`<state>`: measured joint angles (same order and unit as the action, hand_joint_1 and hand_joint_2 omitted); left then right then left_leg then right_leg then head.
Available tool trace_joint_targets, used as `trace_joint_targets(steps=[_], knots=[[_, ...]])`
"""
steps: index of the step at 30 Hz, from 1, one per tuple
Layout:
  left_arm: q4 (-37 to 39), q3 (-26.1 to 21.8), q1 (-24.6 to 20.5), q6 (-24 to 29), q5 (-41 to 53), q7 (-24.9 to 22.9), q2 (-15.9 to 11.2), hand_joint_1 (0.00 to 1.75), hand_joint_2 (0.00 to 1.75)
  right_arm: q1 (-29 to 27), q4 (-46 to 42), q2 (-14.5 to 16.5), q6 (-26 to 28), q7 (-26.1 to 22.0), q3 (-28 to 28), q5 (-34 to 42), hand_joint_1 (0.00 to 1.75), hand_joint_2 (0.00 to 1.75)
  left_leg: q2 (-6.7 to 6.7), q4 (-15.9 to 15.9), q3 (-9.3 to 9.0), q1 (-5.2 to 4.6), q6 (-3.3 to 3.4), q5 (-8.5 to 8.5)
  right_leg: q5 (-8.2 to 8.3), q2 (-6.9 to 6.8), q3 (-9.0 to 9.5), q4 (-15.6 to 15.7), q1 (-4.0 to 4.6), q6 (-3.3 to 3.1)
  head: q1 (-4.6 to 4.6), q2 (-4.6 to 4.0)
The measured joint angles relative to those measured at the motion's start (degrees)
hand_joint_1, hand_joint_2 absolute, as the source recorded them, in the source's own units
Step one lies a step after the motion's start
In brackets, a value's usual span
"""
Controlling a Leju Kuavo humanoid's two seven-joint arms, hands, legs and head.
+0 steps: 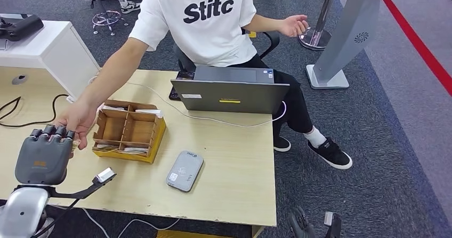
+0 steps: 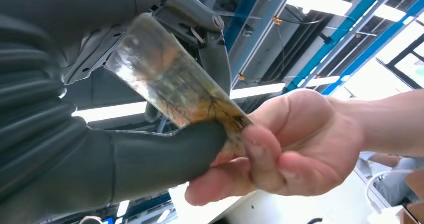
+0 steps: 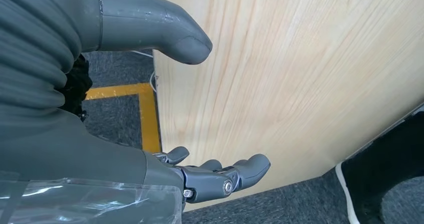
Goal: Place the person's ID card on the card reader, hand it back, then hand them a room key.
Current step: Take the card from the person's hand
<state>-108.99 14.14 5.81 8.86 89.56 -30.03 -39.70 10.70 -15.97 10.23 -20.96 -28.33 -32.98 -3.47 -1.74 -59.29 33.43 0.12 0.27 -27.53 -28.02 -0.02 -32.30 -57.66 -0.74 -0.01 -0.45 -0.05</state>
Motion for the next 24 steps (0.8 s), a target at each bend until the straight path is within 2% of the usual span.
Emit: trace_joint_targets(steps=[12,15,19,24], knots=[[0.05,-0.14,-2.00,0.21,0.25,-3.35,2.07,1.75,1.75,0.00,0.13,0.20,0.13,0.01,0.00,-0.25,0.00,1.75,0.04,0.00,0.03,-0.01,0.00,0.00,0.01,0.09,-0.05,0.00,0.00,-0.01,0.01,0.01],[0.05,-0.74,-2.01,0.18,0.25,-2.19,3.37,1.75,1.75,0.00,0.13,0.24,0.24,0.00,-0.02,-0.28,0.00,1.75,0.05,0.00,0.03,-0.02,0.00,0.00,0.01,0.09,-0.06,0.00,0.00,-0.01,0.00,0.01],[0.33,-1.91,-2.03,0.81,0.26,3.45,7.53,1.75,1.75,-0.02,0.13,0.36,0.49,-0.05,-0.09,-0.07,0.00,1.75,0.04,0.00,0.03,-0.04,0.01,0.00,0.01,0.09,-0.07,0.01,-0.01,0.00,-0.01,0.01],[1.96,-1.40,-1.98,1.08,0.30,14.23,16.00,1.75,1.75,-0.08,0.13,0.50,0.54,-0.46,-0.88,-0.07,0.00,1.75,0.05,-0.02,0.05,-0.08,0.02,-0.01,0.04,0.09,-0.07,0.04,-0.03,0.04,0.02,0.00]])
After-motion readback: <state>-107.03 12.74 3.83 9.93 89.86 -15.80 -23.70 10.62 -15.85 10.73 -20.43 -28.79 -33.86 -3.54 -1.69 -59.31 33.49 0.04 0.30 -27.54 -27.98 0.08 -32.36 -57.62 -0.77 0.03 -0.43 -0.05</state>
